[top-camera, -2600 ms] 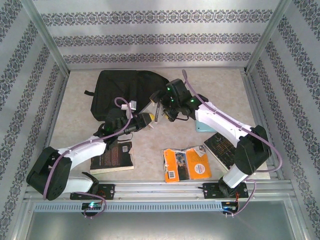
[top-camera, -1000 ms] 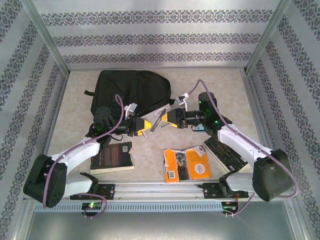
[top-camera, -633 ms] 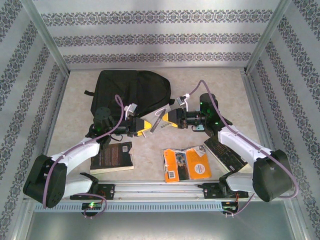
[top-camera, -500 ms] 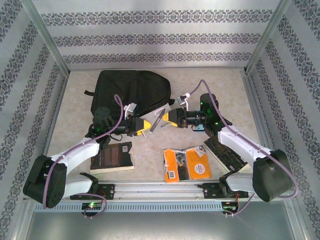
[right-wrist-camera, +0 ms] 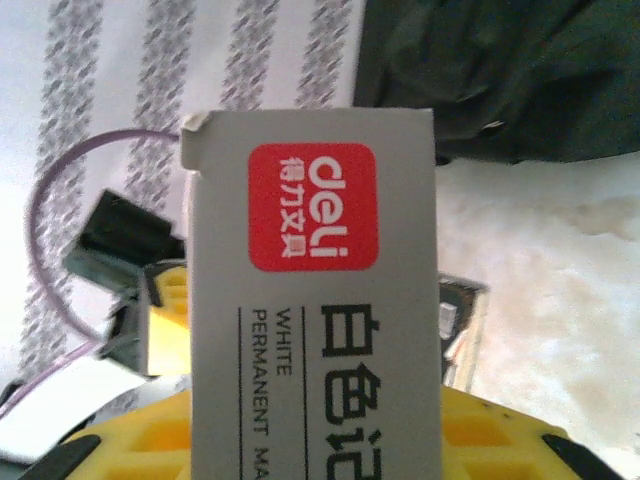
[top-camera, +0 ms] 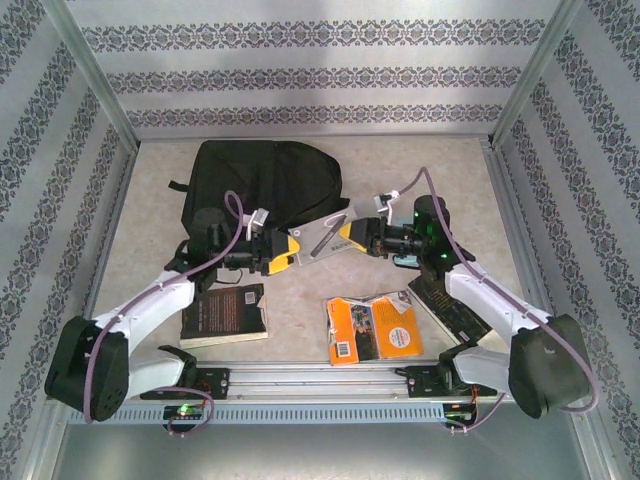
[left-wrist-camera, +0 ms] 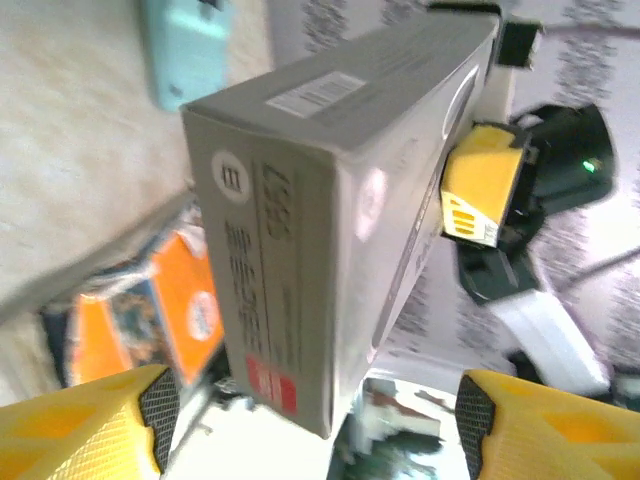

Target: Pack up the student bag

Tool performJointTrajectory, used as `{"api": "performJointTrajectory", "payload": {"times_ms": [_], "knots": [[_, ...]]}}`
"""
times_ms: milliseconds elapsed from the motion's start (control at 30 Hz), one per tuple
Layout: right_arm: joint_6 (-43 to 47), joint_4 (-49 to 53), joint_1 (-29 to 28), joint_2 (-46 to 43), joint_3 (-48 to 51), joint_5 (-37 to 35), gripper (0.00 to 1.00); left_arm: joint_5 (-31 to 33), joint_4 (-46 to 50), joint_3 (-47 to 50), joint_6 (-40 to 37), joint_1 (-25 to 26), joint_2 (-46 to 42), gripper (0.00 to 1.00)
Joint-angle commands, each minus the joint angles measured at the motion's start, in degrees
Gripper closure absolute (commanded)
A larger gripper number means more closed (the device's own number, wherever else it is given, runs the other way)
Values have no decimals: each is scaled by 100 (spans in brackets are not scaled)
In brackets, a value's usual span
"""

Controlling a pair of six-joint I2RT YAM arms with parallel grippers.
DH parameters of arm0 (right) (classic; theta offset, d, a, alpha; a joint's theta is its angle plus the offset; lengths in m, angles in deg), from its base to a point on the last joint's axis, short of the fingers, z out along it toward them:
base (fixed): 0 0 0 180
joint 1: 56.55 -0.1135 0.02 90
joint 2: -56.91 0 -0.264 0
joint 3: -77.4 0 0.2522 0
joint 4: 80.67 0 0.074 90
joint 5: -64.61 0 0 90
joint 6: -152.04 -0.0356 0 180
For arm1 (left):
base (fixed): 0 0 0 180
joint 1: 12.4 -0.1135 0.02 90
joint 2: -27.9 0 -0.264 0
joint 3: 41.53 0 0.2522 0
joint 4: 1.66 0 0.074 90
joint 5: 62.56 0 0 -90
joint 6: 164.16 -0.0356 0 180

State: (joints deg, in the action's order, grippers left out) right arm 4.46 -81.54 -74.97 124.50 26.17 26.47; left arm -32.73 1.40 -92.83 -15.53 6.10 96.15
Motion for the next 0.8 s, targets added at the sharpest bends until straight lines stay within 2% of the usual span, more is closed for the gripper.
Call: {"api": "performJointTrajectory", "payload": {"times_ms": [0, 33, 133, 267, 367, 467, 767], "knots": [[487, 803, 216, -514, 87, -816, 72, 1378, 3103, -1209, -2193, -87, -40, 25], [700, 1247, 280, -647, 75, -1193, 73, 1898, 3634, -1589, -2562, -76, 130, 27], [946, 1775, 411, -1016, 188, -1890, 74, 3150, 4420, -2518, -3253, -27, 728, 29], [1320, 2344, 463, -1409, 234, -2664, 74, 4264, 4789, -3770, -3818, 223, 1737, 29], [1527, 2602, 478, -1668, 288, -3072, 74, 4800, 5155, -4864, -4123, 505, 2704, 28], [1674, 2815, 506, -1904, 361, -3442, 74, 5285, 5525, -5991, -4339, 708, 3668, 23], [1792, 2800, 565, -2076, 628, -3678, 74, 5651, 6425, -8785, -4631, 1130, 5845, 19]]}}
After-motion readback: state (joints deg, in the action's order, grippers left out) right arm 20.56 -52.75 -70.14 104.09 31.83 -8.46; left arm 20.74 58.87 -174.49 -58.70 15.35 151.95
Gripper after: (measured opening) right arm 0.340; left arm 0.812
